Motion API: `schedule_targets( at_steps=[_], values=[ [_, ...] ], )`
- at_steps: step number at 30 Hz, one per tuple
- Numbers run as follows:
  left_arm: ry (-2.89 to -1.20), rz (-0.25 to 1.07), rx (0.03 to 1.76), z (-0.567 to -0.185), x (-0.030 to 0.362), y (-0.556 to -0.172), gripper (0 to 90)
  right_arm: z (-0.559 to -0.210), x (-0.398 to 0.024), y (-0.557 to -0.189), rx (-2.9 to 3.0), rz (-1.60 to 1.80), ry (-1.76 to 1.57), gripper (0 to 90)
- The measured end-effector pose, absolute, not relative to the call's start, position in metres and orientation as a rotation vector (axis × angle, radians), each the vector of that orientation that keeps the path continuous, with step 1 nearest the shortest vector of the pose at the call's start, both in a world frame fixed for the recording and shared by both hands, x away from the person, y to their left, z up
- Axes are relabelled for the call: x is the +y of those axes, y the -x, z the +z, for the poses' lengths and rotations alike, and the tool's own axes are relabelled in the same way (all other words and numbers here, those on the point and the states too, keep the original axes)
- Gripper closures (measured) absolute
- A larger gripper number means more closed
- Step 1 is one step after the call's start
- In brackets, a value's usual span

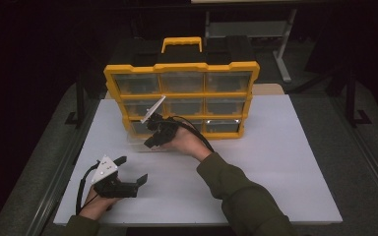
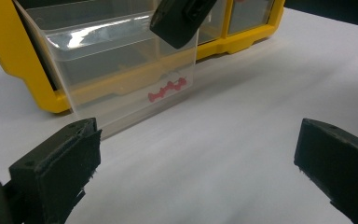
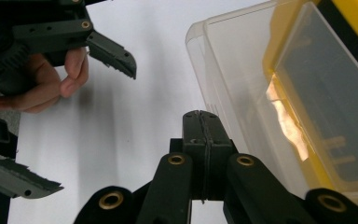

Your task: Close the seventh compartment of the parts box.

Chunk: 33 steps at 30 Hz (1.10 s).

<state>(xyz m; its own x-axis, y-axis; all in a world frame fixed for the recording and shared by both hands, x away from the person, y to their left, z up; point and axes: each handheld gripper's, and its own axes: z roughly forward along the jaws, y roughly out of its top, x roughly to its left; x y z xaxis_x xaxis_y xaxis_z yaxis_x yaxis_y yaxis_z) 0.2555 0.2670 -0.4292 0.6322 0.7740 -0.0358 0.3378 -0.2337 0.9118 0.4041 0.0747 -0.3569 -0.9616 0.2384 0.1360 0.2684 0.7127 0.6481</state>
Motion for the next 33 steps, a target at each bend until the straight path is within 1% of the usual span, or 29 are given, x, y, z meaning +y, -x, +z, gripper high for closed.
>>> schedule_targets(
  at_steps=[33],
  values=[
    [-1.833, 0.537, 0.9, -0.429, 0.268, -0.255, 0.0, -0.363, 0.068, -0.429, -2.916, -1.196, 0.674, 89.5]
  ],
)
